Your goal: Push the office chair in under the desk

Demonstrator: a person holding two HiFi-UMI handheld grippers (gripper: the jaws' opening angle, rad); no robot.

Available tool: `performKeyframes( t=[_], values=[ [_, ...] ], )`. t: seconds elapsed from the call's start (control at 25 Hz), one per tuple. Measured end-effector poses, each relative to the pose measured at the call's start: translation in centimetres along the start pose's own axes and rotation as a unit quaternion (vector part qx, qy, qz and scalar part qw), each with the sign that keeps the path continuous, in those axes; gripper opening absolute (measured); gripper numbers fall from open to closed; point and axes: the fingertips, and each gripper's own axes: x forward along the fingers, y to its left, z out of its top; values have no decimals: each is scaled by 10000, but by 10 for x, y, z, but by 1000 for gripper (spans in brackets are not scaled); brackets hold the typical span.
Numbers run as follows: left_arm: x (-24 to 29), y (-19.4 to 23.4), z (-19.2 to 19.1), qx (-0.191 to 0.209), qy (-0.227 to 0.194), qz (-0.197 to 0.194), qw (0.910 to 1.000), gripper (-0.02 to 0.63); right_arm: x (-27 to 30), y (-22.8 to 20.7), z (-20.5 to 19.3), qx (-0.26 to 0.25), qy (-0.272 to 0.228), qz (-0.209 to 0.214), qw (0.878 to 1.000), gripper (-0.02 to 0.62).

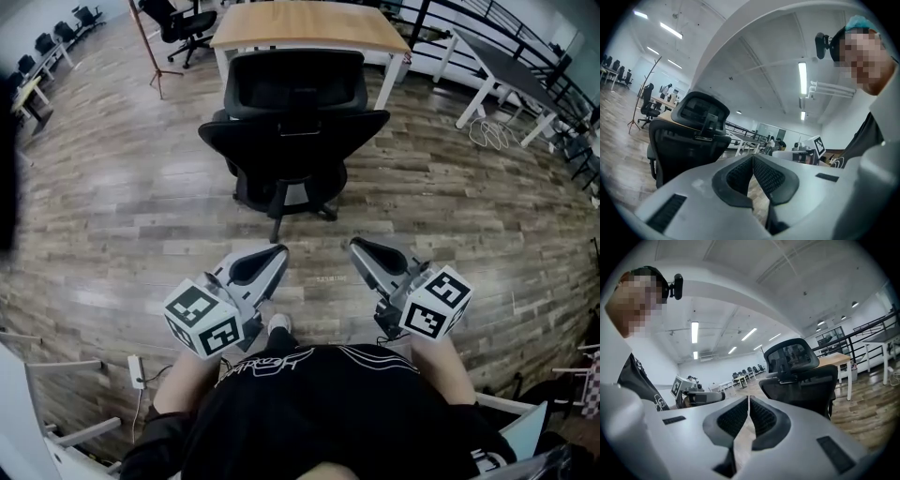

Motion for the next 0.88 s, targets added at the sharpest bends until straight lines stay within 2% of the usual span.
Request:
performKeyframes(
  t=[0.28,0.6,0.88],
  values=[
    [-3,75,17,160,115,5,9998,8,64,-18,13,-51,41,-291,9996,41],
    [-5,138,36,415,141,30,9990,9,106,-32,27,-489,145,-618,9968,43],
    [10,174,47,884,150,492,9948,12,117,-61,40,-797,192,-963,9920,44]
  ],
)
